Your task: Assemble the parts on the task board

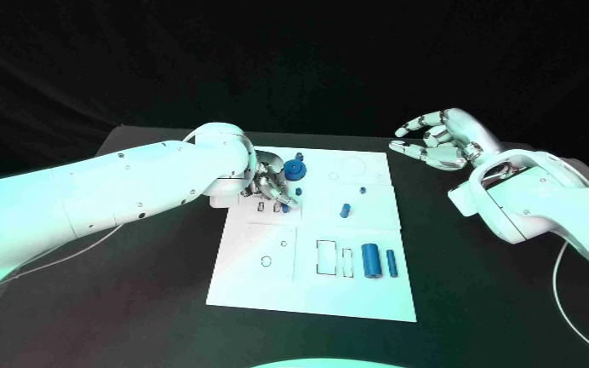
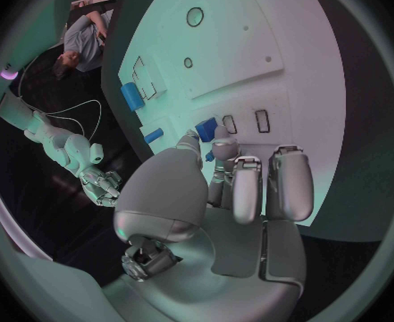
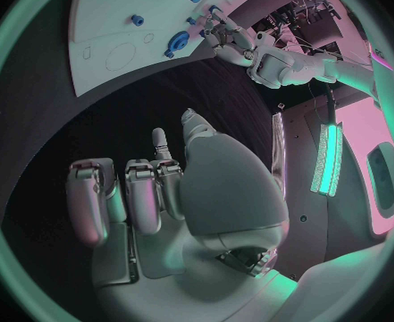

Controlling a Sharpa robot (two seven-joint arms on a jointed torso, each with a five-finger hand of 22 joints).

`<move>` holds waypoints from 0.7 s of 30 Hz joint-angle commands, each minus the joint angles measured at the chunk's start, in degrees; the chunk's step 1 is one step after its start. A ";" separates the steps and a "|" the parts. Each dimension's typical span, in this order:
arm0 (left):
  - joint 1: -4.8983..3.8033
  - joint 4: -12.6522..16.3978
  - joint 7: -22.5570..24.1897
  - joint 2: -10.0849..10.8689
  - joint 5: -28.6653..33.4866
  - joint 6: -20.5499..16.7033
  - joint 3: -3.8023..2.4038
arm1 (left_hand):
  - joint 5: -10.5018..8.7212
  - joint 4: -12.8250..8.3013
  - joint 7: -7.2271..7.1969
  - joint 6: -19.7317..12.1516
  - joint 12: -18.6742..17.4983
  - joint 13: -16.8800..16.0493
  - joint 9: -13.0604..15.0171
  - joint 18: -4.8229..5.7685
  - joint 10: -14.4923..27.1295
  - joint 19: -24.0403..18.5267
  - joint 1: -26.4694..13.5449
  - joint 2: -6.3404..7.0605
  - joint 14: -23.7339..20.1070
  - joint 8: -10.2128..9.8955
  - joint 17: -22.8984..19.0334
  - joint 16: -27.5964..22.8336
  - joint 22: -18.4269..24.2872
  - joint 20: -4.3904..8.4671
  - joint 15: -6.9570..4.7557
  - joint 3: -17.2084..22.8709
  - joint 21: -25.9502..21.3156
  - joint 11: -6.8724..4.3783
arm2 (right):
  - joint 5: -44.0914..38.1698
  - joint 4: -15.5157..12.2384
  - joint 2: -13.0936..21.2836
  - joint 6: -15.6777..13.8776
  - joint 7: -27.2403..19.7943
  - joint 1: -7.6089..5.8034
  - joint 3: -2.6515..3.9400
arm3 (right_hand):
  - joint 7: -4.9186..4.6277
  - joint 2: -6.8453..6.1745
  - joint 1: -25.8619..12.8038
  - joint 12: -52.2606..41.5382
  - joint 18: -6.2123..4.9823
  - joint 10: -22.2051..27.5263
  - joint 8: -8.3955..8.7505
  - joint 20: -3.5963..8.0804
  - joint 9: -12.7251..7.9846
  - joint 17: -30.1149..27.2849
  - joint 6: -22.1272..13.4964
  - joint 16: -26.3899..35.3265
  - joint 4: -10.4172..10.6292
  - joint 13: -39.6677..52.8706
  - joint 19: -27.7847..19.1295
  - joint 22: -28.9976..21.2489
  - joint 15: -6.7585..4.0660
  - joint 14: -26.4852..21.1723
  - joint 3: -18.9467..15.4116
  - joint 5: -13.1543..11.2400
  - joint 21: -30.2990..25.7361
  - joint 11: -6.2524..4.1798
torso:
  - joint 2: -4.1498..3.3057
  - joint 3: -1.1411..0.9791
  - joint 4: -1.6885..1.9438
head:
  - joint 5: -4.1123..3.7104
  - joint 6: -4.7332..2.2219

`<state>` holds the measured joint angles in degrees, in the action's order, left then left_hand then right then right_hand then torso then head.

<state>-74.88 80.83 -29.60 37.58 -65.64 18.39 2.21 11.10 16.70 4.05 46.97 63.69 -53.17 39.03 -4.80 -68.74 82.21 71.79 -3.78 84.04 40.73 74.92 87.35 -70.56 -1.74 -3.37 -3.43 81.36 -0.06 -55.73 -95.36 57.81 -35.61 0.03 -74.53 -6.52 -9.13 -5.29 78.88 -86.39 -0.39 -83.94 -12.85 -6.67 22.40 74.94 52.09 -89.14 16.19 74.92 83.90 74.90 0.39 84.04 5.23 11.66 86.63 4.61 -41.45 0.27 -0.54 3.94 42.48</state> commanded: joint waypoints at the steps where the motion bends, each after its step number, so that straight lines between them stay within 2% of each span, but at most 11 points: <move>1: -0.08 -0.04 0.01 -0.19 0.42 1.01 0.00 | 0.27 -0.02 -0.14 -0.62 0.23 0.03 0.27 1.11 0.49 0.15 2.25 0.09 4.98 -0.10 11.89 0.36 -0.28 0.00 -0.38 1.48 0.46 -0.13 | -0.75 0.05 -0.06 0.70 0.19 0.06 -0.01 | 0.22 -0.18 -0.37 0.26 -0.64 -1.75 -0.36 0.47 0.05 10.66 -0.11 0.36 0.24 10.45 3.99 12.46 -0.25 4.98 -0.06 0.30 -0.38 -0.34 | 0.00 -0.01 0.02 | -0.01 0.04; 5: -0.08 -0.10 0.04 -0.23 0.95 1.15 0.02 | 0.37 0.03 -0.22 -0.72 0.19 0.09 0.45 1.12 0.65 0.11 4.11 0.18 4.97 -0.43 11.86 0.35 -0.38 0.06 -0.45 3.46 0.52 -0.22 | -0.75 0.07 -0.08 0.72 0.22 0.08 -0.01 | 0.22 -0.16 -0.33 0.25 -0.64 -1.75 -0.41 0.50 0.08 10.63 -0.15 0.37 0.21 10.45 3.98 12.44 -0.27 4.98 -0.03 0.48 -0.41 -0.36 | 0.00 -0.04 0.01 | -0.02 0.18; 8: -0.08 -0.13 0.07 -0.26 1.38 1.09 0.04 | 0.42 0.15 -0.25 -0.72 0.12 0.20 0.63 1.12 0.81 0.07 5.46 0.64 4.96 -0.90 11.82 0.33 -0.49 0.13 -0.50 6.76 0.58 -0.29 | -0.75 0.11 -0.09 0.74 0.25 0.09 -0.01 | 0.23 -0.15 -0.31 0.23 -0.63 -1.79 -0.45 0.51 0.10 10.67 -0.18 0.36 0.20 10.48 4.01 12.47 -0.28 4.98 0.00 0.62 -0.36 -0.37 | -0.02 -0.04 -0.04 | -0.02 0.21; 12: -0.08 -0.19 0.11 -0.25 2.03 0.84 0.05 | 0.47 0.10 -0.31 -0.72 0.03 0.34 1.00 1.15 0.95 0.09 6.15 2.39 4.96 -1.41 11.82 0.33 -0.75 0.15 -0.58 12.82 0.68 -0.35 | -0.75 0.14 -0.09 0.75 0.26 0.12 -0.02 | 0.24 -0.13 -0.26 0.25 -0.63 -1.77 -0.53 0.54 0.15 10.63 -0.23 0.37 0.18 10.46 4.00 12.46 -0.30 4.98 0.05 0.93 -0.38 -0.39 | -0.02 -0.03 -0.03 | 0.01 0.29; 13: -0.08 -0.20 0.12 -0.23 2.21 0.80 0.05 | 0.51 0.15 -0.30 -0.87 -0.13 0.49 1.14 1.13 1.11 0.04 6.80 3.09 4.96 -1.59 11.83 0.34 -0.70 0.21 -0.63 15.86 0.66 -0.39 | -0.75 0.14 -0.09 0.75 0.26 0.12 -0.02 | 0.24 -0.13 -0.26 0.25 -0.63 -1.77 -0.53 0.54 0.15 10.63 -0.23 0.37 0.18 10.46 4.00 12.46 -0.30 4.98 0.05 0.93 -0.38 -0.39 | -0.02 -0.04 -0.03 | 0.00 0.30; 14: -0.08 -0.21 0.13 -0.20 2.44 0.76 0.05 | 0.45 0.19 -0.22 -0.81 -0.20 0.61 1.49 1.14 1.11 0.06 6.60 4.69 4.96 -1.59 11.82 0.34 -0.82 0.25 -0.49 20.19 0.70 -0.27 | -0.75 0.15 -0.08 0.76 0.27 0.14 -0.03 | 0.25 -0.14 -0.25 0.25 -0.63 -1.77 -0.57 0.55 0.16 10.61 -0.26 0.38 0.17 10.46 4.01 12.47 -0.31 4.97 0.06 1.06 -0.37 -0.39 | -0.01 -0.04 -0.01 | -0.02 0.32; 15: -0.08 -0.20 0.14 -0.15 2.68 0.71 0.06 | 0.08 -0.29 -0.01 -0.62 -0.07 0.59 2.26 1.10 0.85 0.01 4.57 7.85 4.94 -1.32 11.78 0.31 -0.83 0.27 -0.25 27.12 0.68 0.21 | -0.75 0.17 -0.08 0.76 0.28 0.15 -0.03 | 0.25 -0.14 -0.25 0.25 -0.63 -1.77 -0.57 0.55 0.16 10.61 -0.26 0.38 0.17 10.46 4.01 12.47 -0.31 4.97 0.06 1.06 -0.37 -0.39 | 0.00 -0.05 -0.02 | -0.02 0.34; 16: -0.08 -0.19 0.15 -0.10 2.90 0.66 0.06 | 0.37 -0.21 -0.26 -0.85 -0.09 0.70 2.80 1.10 0.82 0.02 4.39 9.38 4.95 -1.16 11.80 0.33 -0.91 0.10 -0.65 31.91 0.70 -0.05 | -0.75 0.18 -0.08 0.76 0.28 0.16 -0.03 | 0.25 -0.14 -0.25 0.25 -0.63 -1.77 -0.57 0.55 0.16 10.61 -0.26 0.38 0.17 10.46 4.01 12.47 -0.31 4.97 0.06 1.06 -0.37 -0.39 | 0.01 -0.04 -0.03 | -0.02 0.39; 17: -0.08 -0.15 0.17 -0.03 3.24 0.55 0.06 | 0.29 -0.62 -0.59 -0.84 0.02 0.68 3.39 1.19 0.61 0.02 3.83 10.76 4.94 -0.79 11.76 0.30 -0.95 0.09 -0.10 35.33 0.70 -0.35 | -0.75 0.19 -0.06 0.76 0.28 0.18 -0.04 | 0.25 -0.14 -0.24 0.26 -0.63 -1.77 -0.60 0.56 0.18 10.68 -0.28 0.36 0.17 10.45 4.01 12.47 -0.31 4.99 0.08 1.19 -0.37 -0.40 | 0.01 -0.04 -0.03 | -0.02 0.39; 18: -0.07 -0.10 0.19 0.05 3.55 0.40 0.06 | 0.22 -0.94 -0.05 -0.88 0.06 0.70 4.00 1.17 0.50 0.04 2.82 11.83 4.94 -0.42 11.76 0.31 -1.05 0.11 -0.36 38.66 0.73 -0.34 | -0.75 0.19 -0.05 0.75 0.29 0.19 -0.04 | 0.25 -0.14 -0.24 0.26 -0.63 -1.77 -0.60 0.56 0.18 10.68 -0.28 0.36 0.17 10.45 4.01 12.47 -0.31 4.99 0.08 1.19 -0.37 -0.40 | 0.02 -0.04 0.00 | -0.11 0.47; 21: -0.07 0.18 0.29 0.39 4.85 -0.44 0.03 | 0.54 -3.42 -0.20 -1.18 0.17 0.66 5.25 1.18 0.23 0.06 1.41 13.69 4.92 0.30 11.69 0.27 -1.16 0.10 -0.45 44.48 0.75 -0.31 | -0.75 0.20 -0.02 0.73 0.29 0.22 -0.05 | 0.25 -0.14 -0.24 0.26 -0.63 -1.77 -0.60 0.56 0.18 10.68 -0.28 0.36 0.17 10.45 4.01 12.47 -0.31 4.99 0.08 1.19 -0.37 -0.40 | 0.00 -0.04 0.07 | -0.22 0.39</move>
<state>-74.92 80.80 -29.57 37.97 -63.17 18.35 2.29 11.52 17.79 4.05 45.95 63.69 -52.54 44.13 -4.80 -68.02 82.21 73.16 9.50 83.94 40.97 74.92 87.35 -71.68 -1.74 -3.69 36.04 81.84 -0.36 -55.80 -95.16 57.80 -35.57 0.24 -74.36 -6.57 -9.13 -5.29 78.88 -86.39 -0.39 -83.94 -13.06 -6.46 22.51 74.92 52.09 -89.14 16.19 74.91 84.12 74.94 0.39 84.04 5.23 12.54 86.42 4.61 -41.45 0.23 -0.54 3.81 42.91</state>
